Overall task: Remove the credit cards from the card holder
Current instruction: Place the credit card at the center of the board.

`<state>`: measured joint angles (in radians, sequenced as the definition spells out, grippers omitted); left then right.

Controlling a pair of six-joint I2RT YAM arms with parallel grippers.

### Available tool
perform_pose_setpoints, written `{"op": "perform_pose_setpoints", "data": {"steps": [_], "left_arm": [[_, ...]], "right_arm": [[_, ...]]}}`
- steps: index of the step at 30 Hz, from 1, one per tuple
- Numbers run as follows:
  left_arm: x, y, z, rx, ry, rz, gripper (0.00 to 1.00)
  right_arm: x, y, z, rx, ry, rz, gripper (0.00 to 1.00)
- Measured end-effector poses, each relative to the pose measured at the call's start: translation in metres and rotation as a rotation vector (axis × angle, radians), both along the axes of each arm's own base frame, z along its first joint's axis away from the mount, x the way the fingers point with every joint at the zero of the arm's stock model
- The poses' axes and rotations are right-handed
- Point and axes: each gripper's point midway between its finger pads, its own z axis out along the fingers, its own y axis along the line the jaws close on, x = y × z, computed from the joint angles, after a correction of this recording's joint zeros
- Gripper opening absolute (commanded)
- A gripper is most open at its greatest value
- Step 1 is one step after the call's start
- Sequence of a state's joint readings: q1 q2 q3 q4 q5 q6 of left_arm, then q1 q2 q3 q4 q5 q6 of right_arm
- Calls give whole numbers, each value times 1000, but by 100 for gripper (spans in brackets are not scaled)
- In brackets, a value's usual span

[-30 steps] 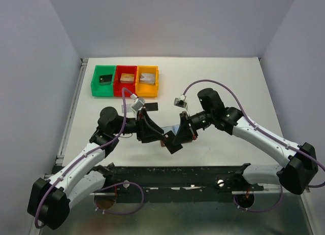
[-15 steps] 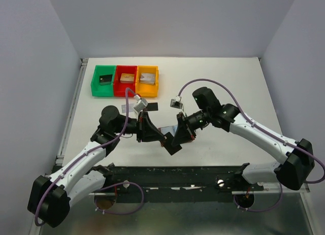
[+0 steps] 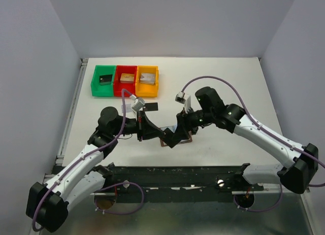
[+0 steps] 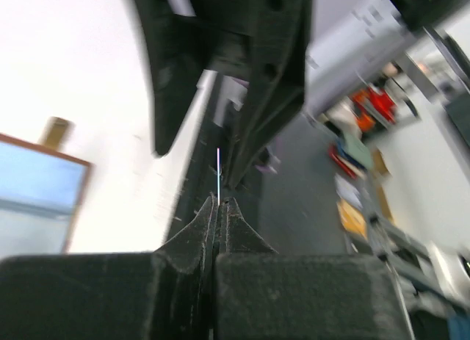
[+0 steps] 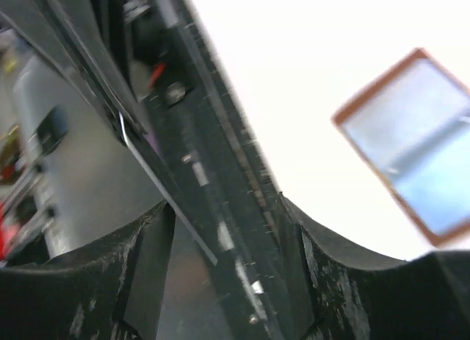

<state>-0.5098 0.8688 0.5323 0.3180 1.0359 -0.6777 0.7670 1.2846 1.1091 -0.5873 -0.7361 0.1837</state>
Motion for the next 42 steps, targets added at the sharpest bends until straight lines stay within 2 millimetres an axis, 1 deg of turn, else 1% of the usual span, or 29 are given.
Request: {"op": "perform_pose_setpoints", "data": {"steps": [2, 4, 5, 7, 9, 11, 12, 13, 19, 21, 24, 26, 31, 36, 42], "left_arm": [[14, 3, 0, 1, 1, 94, 0], [38, 12, -4, -2, 29, 249, 0], [54, 19, -9, -3, 64, 352, 0], [78, 32, -26, 3, 143, 513, 0], [97, 44, -49, 12, 228, 658, 0], [113, 58, -77, 26, 322, 799, 0], [118, 62, -85, 29, 346, 839, 0], [126, 66, -98, 39, 382, 893, 0], [163, 78, -134, 69, 471, 1060, 0], [173, 81, -143, 62, 496, 1097, 0], [184, 85, -158, 60, 532, 1140, 0], [189, 87, -169, 66, 555, 1160, 0], [203, 90, -186, 51, 585, 1189, 0], [213, 94, -199, 20, 619, 1199, 0], [220, 89, -201, -25, 642, 1155, 0]], "right_arm": [[20, -10, -1, -60, -76, -140, 67], [38, -24, 5, -97, -158, -270, 67], [46, -32, 11, -107, -199, -333, 67], [59, -47, 25, -102, -276, -442, 67], [65, -60, 37, -74, -336, -527, 66], [67, -70, 38, -47, -366, -591, 66], [66, -73, 34, -43, -366, -610, 66], [66, -74, 29, -42, -361, -623, 66], [64, -71, -21, -111, -238, -650, 64], [61, -68, -28, -108, -203, -647, 64], [58, -63, -32, -84, -173, -640, 64], [57, -61, -33, -73, -164, -638, 64], [56, -56, -30, -46, -155, -630, 64], [56, -55, -28, -38, -154, -626, 64], [56, -55, -30, -42, -153, -625, 64]]}}
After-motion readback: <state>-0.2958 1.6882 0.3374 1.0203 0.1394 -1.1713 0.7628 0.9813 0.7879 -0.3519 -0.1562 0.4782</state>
